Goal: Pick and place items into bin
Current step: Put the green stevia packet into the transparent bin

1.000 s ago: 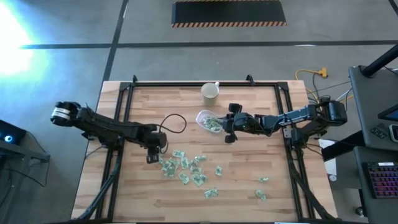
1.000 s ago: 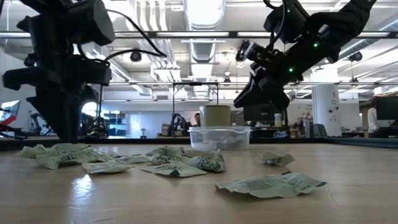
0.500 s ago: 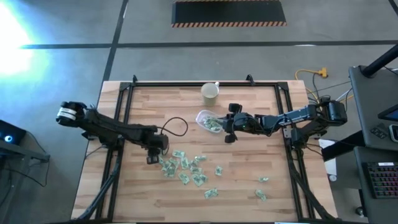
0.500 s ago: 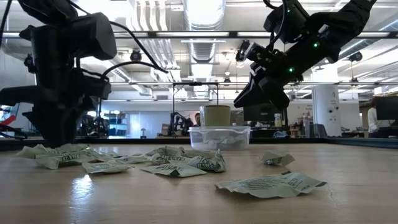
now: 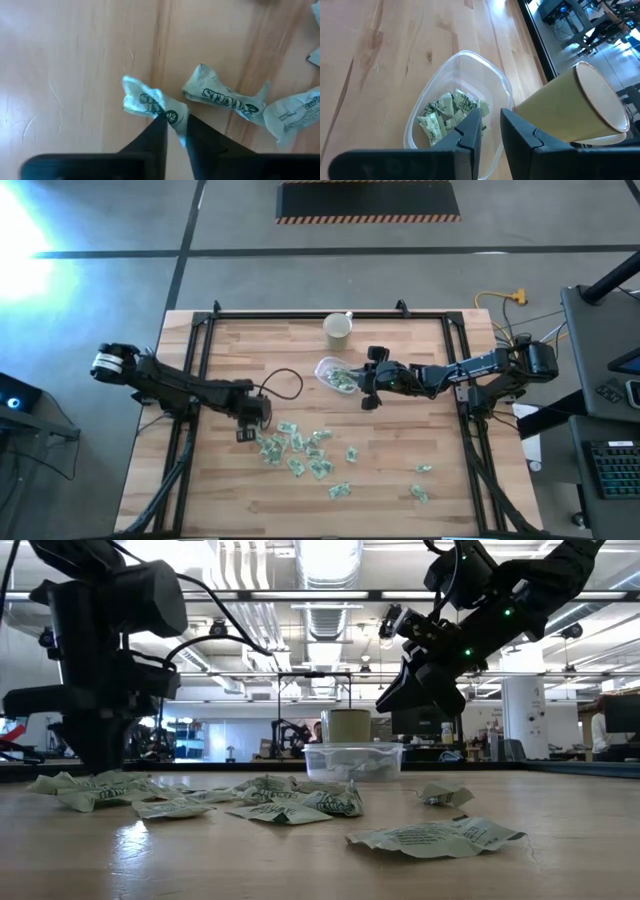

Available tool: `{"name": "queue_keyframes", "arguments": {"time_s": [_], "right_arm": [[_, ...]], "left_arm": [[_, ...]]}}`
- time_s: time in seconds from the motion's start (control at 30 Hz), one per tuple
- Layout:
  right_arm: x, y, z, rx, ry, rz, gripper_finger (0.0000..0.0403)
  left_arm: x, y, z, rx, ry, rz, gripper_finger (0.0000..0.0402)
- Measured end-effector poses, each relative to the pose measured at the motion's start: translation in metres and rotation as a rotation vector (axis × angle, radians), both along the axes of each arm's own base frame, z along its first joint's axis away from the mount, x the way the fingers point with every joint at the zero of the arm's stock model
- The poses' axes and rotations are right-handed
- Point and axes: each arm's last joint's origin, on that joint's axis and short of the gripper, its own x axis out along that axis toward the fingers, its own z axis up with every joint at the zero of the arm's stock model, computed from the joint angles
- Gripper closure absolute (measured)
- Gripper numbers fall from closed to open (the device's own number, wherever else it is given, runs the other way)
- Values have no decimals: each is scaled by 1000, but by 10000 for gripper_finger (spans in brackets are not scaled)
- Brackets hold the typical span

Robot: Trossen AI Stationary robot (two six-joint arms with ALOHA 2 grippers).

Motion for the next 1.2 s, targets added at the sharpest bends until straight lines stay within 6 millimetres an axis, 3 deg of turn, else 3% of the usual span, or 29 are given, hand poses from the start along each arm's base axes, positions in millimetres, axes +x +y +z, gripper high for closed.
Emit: {"name": "queue_keyframes", "arguments": {"time_s": [0.1, 0.4, 0.8, 0.97, 1.2], "right_arm": [[0, 0, 0, -2, 1, 1, 342], [0, 0, 0, -4, 2, 2, 342], [0, 0, 0, -5, 1, 3, 344], [0, 0, 1, -7, 1, 5, 345], [-6, 0, 10, -6, -1, 0, 342]], "left_arm": [[0, 0, 0, 5, 0, -15, 395], [18, 4, 30, 236, -66, -64, 392], [76, 13, 77, 615, -545, -324, 392], [87, 35, 74, 685, -562, -286, 392], [108, 66, 50, 712, -554, -188, 392]]}}
